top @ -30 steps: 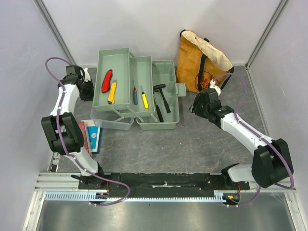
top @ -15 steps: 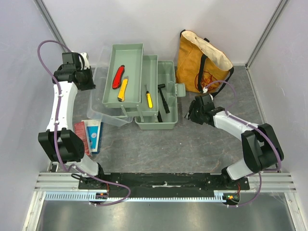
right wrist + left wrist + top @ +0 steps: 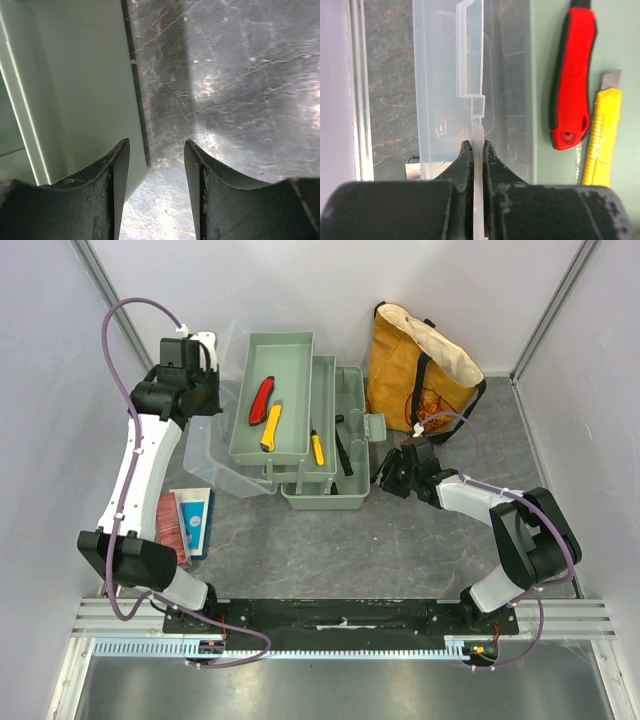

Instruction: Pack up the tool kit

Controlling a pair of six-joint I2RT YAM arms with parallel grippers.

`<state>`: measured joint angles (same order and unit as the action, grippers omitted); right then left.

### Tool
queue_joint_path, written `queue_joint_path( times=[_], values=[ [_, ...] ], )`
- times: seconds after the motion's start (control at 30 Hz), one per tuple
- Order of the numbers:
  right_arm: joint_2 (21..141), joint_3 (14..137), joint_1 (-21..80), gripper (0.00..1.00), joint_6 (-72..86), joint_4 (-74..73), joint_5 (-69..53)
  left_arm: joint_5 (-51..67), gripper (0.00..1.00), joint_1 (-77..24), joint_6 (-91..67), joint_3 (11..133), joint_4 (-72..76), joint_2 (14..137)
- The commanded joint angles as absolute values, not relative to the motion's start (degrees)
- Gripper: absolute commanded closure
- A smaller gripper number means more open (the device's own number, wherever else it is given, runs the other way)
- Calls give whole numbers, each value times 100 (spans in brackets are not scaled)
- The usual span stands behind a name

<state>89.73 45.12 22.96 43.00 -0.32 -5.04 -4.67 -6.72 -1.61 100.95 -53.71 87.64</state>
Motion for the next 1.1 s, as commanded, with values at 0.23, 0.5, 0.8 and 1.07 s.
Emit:
queue_joint_path(
  times=[0.23,0.5,0.8,1.07],
  values=[
    [9202,4483,2803,47,4772,650,-203,-1272,98,-2003,-351,10652,-4579,8499],
    [9316,4403,3278,49,5256,1019,-88,-2082,98,-2750,-290,10889,-4588,8754],
    [9641,4465,3428,49,5598,1423,-176,-2732,98,-3383,-387,10995,-4597,9105],
    [10037,4754,3639,50,5950,1582,-35,-3541,98,-3990,-395,11144,-4597,9430]
  ],
)
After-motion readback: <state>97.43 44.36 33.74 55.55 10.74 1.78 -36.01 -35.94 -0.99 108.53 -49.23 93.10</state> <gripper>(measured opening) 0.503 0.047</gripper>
